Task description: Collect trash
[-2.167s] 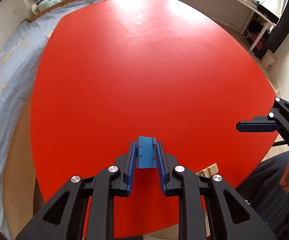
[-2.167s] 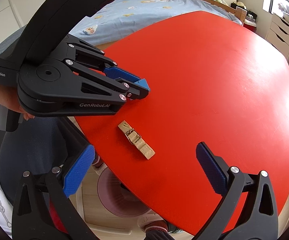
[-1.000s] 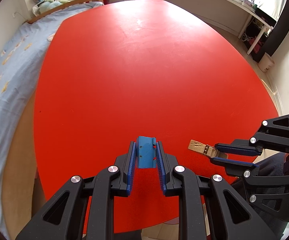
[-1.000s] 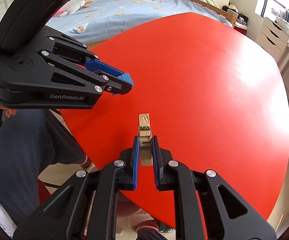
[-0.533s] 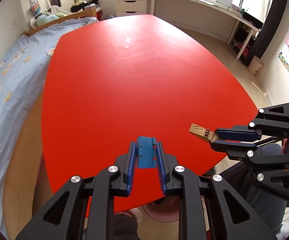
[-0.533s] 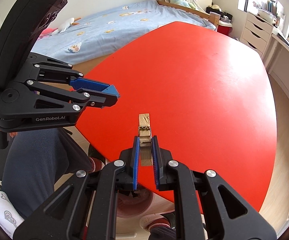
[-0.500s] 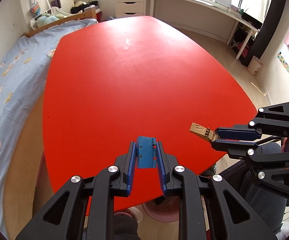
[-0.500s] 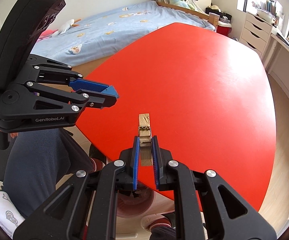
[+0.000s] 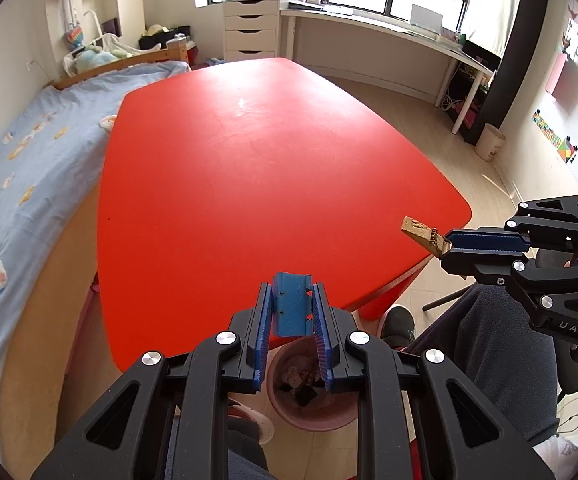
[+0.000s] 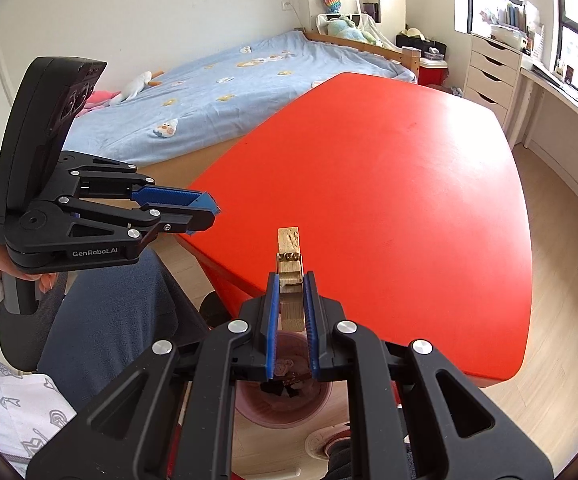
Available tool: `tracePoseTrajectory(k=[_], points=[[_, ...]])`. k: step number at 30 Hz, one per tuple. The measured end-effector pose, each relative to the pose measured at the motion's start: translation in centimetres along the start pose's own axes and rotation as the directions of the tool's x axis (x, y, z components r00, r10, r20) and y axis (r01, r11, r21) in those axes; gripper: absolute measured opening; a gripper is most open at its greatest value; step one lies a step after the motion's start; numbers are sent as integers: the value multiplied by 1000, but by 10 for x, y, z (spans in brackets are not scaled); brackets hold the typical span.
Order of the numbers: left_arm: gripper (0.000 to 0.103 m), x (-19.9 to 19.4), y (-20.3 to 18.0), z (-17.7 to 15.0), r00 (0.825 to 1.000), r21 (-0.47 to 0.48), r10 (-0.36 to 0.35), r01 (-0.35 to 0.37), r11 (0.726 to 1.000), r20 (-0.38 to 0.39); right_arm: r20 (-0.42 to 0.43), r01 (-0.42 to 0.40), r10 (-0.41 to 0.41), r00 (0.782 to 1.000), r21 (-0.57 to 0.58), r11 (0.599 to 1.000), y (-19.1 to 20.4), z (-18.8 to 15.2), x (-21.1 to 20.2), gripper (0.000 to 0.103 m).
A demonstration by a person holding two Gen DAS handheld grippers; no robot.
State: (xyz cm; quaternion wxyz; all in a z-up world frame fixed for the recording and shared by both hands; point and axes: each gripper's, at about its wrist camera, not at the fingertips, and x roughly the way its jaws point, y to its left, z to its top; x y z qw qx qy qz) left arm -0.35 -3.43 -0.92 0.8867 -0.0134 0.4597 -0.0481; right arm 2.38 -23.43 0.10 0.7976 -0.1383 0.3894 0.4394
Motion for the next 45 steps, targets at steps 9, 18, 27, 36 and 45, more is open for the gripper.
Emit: tracePoseTrajectory(k=[9,18,27,36,45], points=[[20,-18,-14,-21,999,0,-39,39,999,25,12,-4,4,1000,15,1000,16,-21,-18,12],[20,-18,-25,-45,997,-2,-74,74,997,1,-8,-27,27,1000,56,998,20,-43,-21,11],[20,-16,-25,-50,996,-10,-91,90,996,-15,-10,-45,46,999,75,996,25,-49,-17,12],[37,-14,-19,-49,997,-36,-79,79,996,-10,-11,-39,40,999,79,996,21,-54,-18,20],[95,-13,-6,-50,999,-84,-33,33,996,4,3,4,-5,1000,120,993,14,-57,-19,96]])
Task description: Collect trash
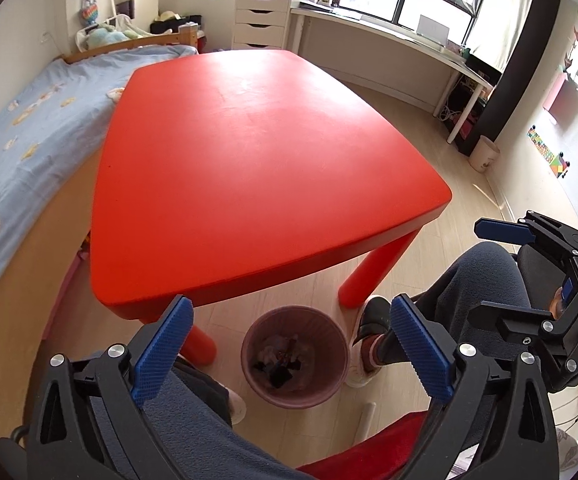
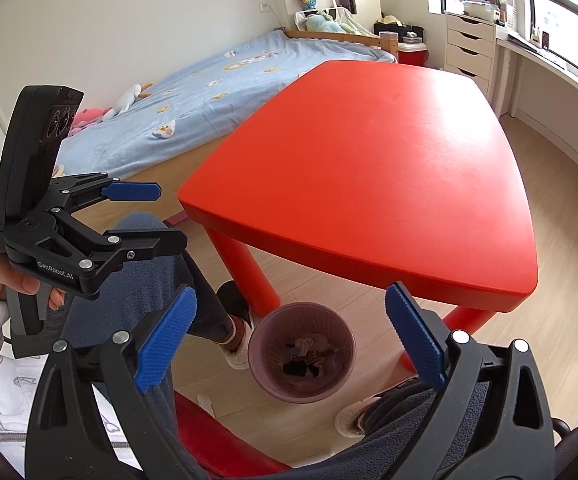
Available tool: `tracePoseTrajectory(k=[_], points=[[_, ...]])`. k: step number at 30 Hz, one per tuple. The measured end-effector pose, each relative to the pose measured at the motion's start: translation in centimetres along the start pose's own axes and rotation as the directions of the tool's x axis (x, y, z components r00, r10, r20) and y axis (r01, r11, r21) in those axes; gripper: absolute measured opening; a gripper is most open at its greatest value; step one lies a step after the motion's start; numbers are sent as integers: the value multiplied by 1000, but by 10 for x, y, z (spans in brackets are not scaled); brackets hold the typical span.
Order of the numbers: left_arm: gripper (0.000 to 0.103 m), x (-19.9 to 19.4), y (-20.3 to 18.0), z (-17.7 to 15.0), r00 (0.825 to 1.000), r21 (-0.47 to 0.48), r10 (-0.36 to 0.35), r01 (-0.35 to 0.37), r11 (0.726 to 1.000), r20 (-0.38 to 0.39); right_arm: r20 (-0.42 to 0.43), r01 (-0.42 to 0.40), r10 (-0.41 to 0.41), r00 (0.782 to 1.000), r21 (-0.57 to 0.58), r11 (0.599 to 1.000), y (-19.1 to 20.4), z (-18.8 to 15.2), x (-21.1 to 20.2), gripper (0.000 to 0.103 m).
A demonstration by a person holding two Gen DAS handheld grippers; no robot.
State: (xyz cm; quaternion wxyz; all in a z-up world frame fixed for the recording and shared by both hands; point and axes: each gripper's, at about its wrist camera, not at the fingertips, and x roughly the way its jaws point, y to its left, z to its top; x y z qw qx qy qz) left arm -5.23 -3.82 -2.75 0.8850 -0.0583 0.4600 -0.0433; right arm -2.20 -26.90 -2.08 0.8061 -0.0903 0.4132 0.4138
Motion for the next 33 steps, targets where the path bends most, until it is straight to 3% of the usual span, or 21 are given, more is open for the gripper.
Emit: tracePoseTrajectory(k=[11,17,33], points=[[95,-2,1,3,1000,0,1,-1,1000,23,2,7,-7,1000,43,999,-3,6,-1,100],[95,-10,3,13,997,4,16,-17,1000,69,9,54,-55,998,96,994,-10,17,-5,100],[95,-24,19,64,983,17,77,-81,997,169,128,147,-156,979,83,986,-27,90,-21,100]])
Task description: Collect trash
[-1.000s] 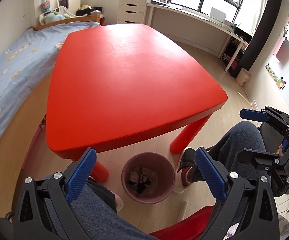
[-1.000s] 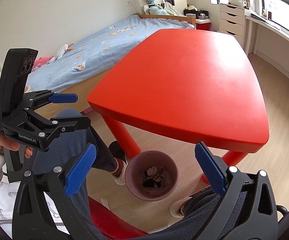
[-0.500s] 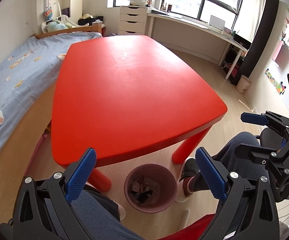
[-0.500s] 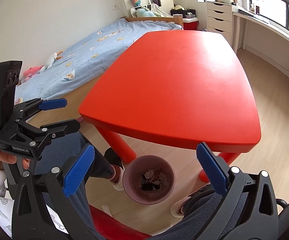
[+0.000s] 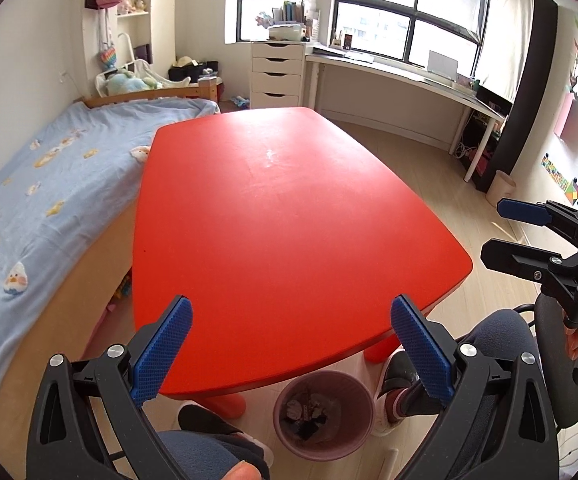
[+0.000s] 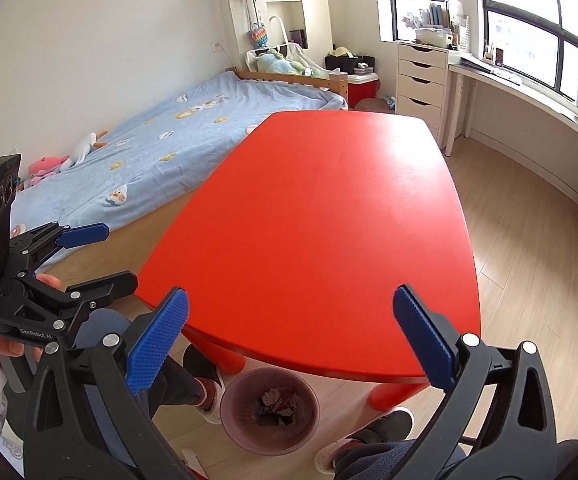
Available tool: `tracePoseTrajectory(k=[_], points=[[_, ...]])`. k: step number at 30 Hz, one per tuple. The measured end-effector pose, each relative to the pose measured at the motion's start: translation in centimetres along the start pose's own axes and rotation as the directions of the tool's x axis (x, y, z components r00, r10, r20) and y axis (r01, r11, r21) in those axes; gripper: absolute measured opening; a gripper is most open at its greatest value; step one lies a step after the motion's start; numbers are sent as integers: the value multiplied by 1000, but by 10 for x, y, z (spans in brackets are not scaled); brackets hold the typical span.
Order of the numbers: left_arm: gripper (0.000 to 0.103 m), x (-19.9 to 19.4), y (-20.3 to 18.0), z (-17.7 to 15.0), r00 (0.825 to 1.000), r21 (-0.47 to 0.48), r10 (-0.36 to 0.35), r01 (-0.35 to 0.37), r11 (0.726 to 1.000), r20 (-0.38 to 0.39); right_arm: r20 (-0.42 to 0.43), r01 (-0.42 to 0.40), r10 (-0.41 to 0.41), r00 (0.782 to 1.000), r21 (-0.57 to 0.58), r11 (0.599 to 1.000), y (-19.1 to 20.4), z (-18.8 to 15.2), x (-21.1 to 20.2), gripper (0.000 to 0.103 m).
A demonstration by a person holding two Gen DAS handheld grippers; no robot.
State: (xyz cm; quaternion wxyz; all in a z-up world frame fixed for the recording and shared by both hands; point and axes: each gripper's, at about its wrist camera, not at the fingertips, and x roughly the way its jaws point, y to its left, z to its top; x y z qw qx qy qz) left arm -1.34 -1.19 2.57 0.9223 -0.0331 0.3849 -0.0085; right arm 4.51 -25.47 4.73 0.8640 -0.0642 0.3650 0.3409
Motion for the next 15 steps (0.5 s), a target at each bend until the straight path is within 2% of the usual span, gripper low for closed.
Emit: tracePoseTrajectory(k=[3,6,15], points=[[95,2,2,8,1000,-4,4,-4,1000,7,12,2,-2,1000,4,1000,-4,11,1,100],[96,3,6,12,1000,-18,-25,25,1000,13,20,2,-2,1000,-4,1000,-4,19,2,100],[97,6,6,17,998,-30,-66,67,997,13,7,-3,3,1000,-7,1000,-6,23,8,100]])
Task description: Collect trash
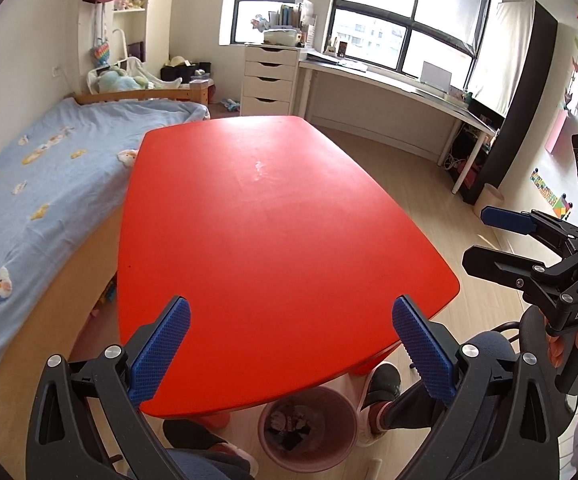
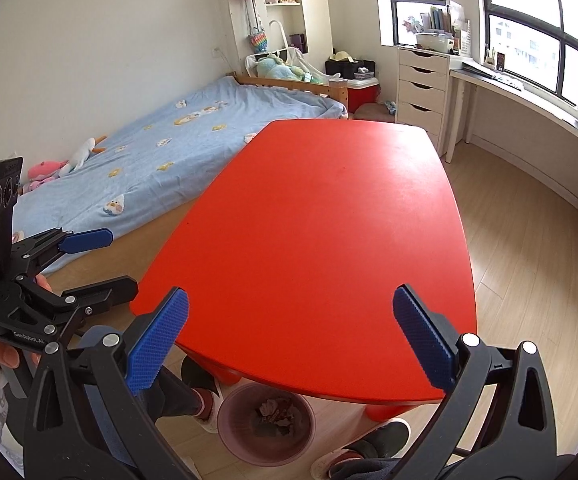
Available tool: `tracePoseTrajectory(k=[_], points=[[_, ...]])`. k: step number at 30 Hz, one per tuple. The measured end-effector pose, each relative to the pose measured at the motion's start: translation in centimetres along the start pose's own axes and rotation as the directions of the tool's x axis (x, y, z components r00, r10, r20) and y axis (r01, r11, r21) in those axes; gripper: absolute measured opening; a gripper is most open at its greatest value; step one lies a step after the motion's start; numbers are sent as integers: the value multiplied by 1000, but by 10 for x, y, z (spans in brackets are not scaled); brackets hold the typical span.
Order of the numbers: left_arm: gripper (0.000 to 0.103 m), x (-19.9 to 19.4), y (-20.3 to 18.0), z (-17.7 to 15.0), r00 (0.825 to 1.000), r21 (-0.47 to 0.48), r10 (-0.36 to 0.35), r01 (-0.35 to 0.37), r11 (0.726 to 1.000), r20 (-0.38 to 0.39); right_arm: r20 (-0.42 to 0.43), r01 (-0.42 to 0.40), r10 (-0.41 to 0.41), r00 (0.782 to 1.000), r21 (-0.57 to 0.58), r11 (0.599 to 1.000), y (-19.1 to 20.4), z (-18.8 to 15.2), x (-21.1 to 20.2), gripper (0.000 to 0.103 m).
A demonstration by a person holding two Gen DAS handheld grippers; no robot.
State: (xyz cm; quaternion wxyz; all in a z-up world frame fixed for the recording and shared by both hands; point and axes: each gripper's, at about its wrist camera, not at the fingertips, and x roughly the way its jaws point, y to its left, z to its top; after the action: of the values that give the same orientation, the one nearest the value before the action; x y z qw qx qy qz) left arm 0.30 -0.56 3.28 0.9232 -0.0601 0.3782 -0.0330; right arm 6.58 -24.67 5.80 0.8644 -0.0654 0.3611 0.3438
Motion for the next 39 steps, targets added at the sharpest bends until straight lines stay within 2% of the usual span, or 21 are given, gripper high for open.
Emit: tracePoseTrajectory(k=[5,9,39], points=[[97,0,2,1,1000,-13,-18,18,1000,10,-6,4,-4,1000,4,1000,-2,0,2,100],[97,-1,2,0,1000,-7,-3,3,1000,18,-10,4,-4,1000,5,1000,-2,1,3,100],[97,0,2,-2,1000,-11,-21,21,1000,7,-18,7,-6,1000,3,1000,-6,-3,6,100]])
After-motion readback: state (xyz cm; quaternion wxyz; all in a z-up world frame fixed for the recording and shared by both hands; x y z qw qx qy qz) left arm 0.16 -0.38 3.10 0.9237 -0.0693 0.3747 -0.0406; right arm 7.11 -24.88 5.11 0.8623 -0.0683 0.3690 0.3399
